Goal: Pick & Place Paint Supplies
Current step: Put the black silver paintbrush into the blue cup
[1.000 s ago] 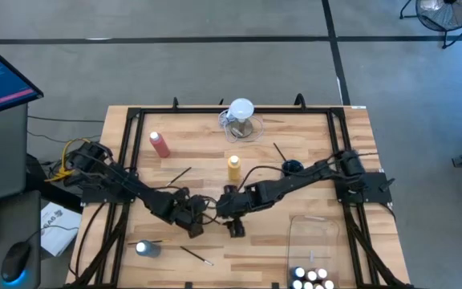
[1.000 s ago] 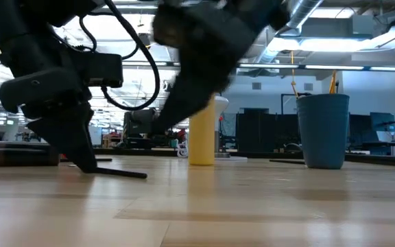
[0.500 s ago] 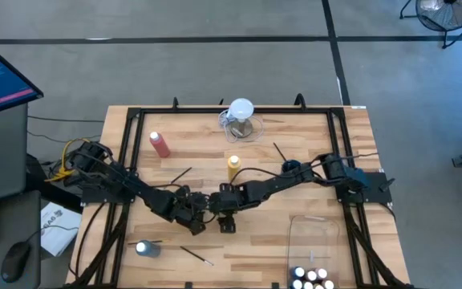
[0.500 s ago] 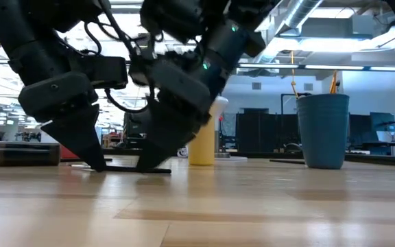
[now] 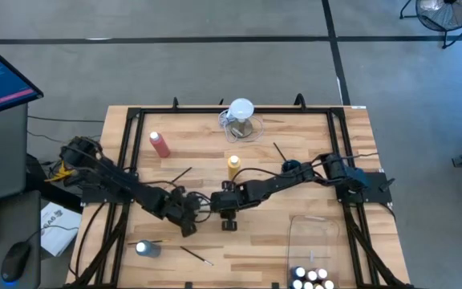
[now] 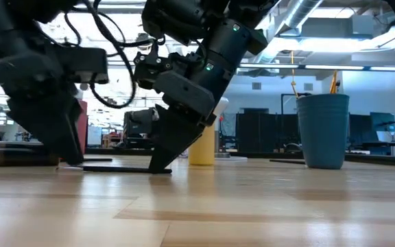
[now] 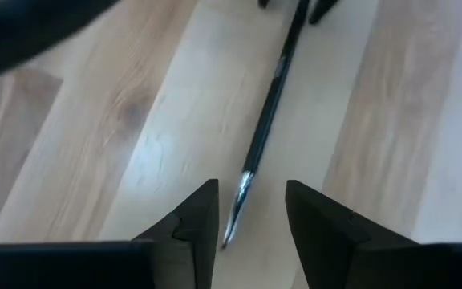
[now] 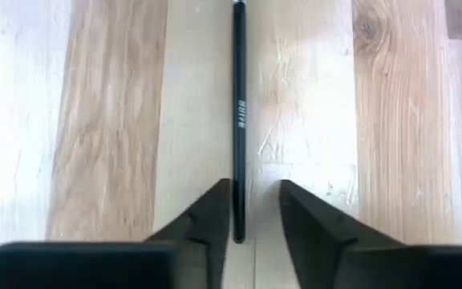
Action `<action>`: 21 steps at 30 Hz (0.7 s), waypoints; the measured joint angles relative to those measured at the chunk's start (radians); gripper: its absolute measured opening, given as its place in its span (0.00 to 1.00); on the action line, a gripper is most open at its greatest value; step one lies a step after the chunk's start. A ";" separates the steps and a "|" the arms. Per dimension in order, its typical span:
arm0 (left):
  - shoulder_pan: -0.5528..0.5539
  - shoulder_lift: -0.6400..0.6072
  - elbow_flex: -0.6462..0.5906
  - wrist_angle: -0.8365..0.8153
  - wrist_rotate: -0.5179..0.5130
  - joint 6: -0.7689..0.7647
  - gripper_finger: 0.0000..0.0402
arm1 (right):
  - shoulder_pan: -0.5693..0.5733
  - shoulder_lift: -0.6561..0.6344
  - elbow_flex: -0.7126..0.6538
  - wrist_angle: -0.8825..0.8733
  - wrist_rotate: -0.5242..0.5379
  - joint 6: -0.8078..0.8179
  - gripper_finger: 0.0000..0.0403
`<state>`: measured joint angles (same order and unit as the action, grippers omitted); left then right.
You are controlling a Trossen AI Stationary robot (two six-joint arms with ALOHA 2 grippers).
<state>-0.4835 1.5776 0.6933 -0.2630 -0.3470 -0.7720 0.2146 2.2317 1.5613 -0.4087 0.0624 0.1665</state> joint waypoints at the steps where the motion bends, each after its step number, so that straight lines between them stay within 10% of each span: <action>1: 0.000 -0.026 -0.017 -0.002 0.009 -0.001 0.32 | 0.000 -0.001 0.000 -0.003 0.000 0.000 0.22; 10: -0.051 -0.134 -0.116 0.001 0.023 0.050 0.32 | 0.000 -0.001 -0.001 -0.007 -0.008 -0.009 0.06; 21: -0.069 -0.097 -0.121 0.006 -0.091 0.141 0.32 | 0.001 0.000 -0.002 -0.002 -0.016 -0.019 0.25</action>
<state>-0.5526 1.4803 0.5724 -0.2573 -0.4385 -0.6309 0.2157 2.2318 1.5589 -0.4107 0.0460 0.1471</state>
